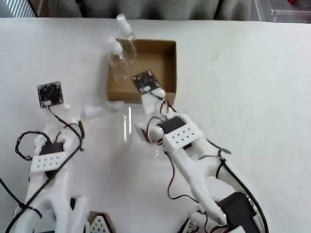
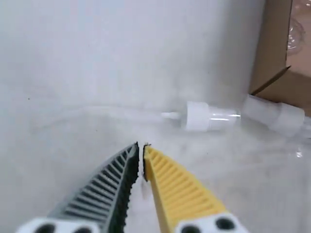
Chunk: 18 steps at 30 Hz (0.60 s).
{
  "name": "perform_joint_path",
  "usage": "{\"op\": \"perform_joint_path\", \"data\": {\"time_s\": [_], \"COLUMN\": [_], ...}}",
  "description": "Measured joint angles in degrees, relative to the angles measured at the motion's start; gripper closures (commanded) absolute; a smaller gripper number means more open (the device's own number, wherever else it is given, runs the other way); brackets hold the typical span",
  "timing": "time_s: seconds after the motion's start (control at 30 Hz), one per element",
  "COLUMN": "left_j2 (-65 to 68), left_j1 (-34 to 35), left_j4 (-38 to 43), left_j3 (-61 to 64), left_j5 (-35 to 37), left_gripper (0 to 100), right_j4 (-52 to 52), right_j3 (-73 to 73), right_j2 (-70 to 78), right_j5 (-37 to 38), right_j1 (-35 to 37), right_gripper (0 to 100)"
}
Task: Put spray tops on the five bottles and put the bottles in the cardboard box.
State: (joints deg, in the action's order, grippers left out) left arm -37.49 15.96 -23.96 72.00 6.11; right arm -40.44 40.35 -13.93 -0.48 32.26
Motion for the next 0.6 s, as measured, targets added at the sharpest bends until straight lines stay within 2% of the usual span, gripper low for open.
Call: {"op": "perform_joint_path", "data": {"time_s": [0.17, 0.4, 0.6], "left_j2": [-1.67, -10.37, -13.27], "left_j1": [2.9, 11.69, 12.48], "left_j4": [0.0, -5.89, -8.35], "left_j3": [0.09, 0.09, 0.09], "left_j5": [0.0, 0.0, 0.0], "left_gripper": [97, 97, 97], "right_j4": [0.35, 14.42, 14.07], "right_j3": [0.0, -0.26, -8.0], "right_j2": [1.76, 11.52, 22.07], "right_j5": [0.0, 0.0, -0.7], "right_j1": [0.26, -0.44, -0.35], "right_gripper": [98.2, 98.3, 98.3]}}
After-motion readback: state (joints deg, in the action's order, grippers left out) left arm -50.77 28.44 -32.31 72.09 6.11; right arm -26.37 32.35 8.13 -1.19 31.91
